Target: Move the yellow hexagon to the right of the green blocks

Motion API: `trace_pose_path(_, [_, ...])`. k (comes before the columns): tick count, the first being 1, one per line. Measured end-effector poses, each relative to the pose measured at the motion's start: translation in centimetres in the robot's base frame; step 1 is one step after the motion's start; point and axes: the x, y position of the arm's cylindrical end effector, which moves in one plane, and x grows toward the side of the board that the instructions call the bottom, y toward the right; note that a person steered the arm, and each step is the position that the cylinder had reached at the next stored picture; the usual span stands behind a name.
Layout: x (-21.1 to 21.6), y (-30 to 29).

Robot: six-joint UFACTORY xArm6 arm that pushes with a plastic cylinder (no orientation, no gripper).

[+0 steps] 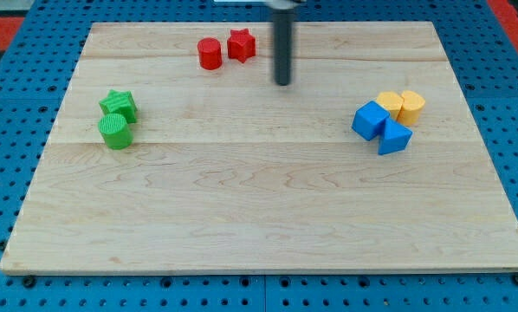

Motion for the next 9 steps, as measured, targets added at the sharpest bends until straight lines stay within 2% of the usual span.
trace_pose_path(1, [-2.1,0.8])
trace_pose_path(2, [-3.7,10.3])
trace_pose_path(3, [1.3,18.5])
trace_pose_path(4, [9.2,16.5])
trace_pose_path(5, [8.5,6.0])
trace_pose_path(7, [9.5,15.5])
trace_pose_path(8, [5.8,11.3])
trace_pose_path(9, [5.1,6.2])
